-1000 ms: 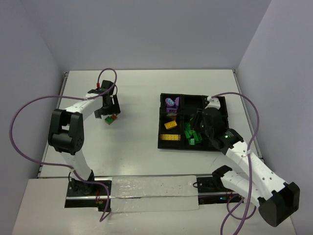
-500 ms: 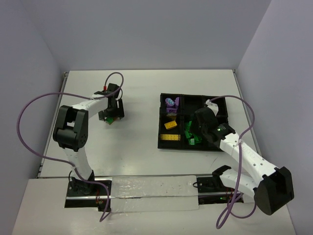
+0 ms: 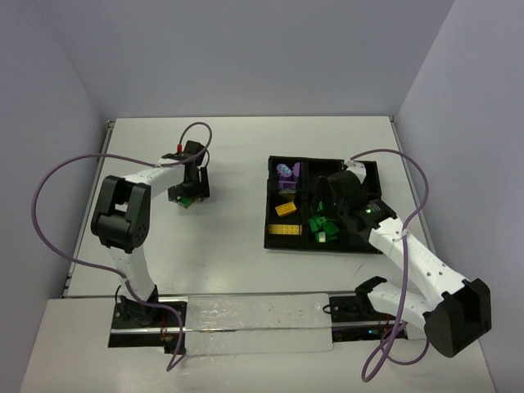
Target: Sort the legos into containers by color
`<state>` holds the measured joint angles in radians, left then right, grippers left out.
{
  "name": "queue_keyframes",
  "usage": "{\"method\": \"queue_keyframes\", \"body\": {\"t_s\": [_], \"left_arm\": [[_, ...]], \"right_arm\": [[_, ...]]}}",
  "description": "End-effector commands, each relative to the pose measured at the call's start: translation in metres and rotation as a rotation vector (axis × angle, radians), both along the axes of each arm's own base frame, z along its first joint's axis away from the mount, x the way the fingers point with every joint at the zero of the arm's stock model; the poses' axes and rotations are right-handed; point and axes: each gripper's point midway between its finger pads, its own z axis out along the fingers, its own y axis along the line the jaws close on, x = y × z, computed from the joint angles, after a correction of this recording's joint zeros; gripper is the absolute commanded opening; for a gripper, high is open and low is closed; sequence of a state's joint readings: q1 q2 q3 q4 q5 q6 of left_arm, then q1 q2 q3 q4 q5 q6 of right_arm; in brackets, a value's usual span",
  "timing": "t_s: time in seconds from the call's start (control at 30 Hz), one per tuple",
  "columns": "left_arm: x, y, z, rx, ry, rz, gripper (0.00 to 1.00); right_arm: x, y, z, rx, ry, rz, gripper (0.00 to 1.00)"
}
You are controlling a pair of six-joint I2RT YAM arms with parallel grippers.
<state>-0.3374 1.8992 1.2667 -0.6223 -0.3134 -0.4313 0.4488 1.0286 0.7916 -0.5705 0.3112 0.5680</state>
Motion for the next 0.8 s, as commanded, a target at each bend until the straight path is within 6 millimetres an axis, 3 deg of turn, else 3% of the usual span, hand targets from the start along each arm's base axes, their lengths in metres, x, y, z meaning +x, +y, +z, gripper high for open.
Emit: {"method": "queue_keyframes", "body": {"t_s": [0.0, 0.17, 0.3, 0.5, 0.57, 0.77], "left_arm": [[-0.004, -0.009, 0.003, -0.009, 0.003, -0.028, 0.87], [-0.017, -0.050, 0.010, -0.140, 0.014, -0.070, 0.88], [-0.024, -0.058, 0.019, -0.141, 0.025, -0.083, 0.88], [-0.023, -0.033, 0.041, -0.029, -0.032, -0.017, 0.86], [-0.019, -0.025, 0.039, 0.015, -0.037, 0.011, 0.77], [-0.017, -0.021, 0.028, 0.053, -0.021, 0.027, 0.68]], "right_arm": [[0.009, 0.000, 0.020, 0.005, -0.050, -0.005, 0.99], [0.009, 0.003, 0.018, 0.020, -0.049, 0.002, 1.00], [0.009, 0.007, 0.017, 0.034, -0.046, 0.014, 1.00], [0.009, 0.007, 0.020, 0.037, -0.056, 0.017, 1.00], [0.010, 0.008, 0.020, 0.041, -0.055, 0.020, 1.00], [0.008, 0.009, 0.020, 0.045, -0.056, 0.028, 1.00]]}}
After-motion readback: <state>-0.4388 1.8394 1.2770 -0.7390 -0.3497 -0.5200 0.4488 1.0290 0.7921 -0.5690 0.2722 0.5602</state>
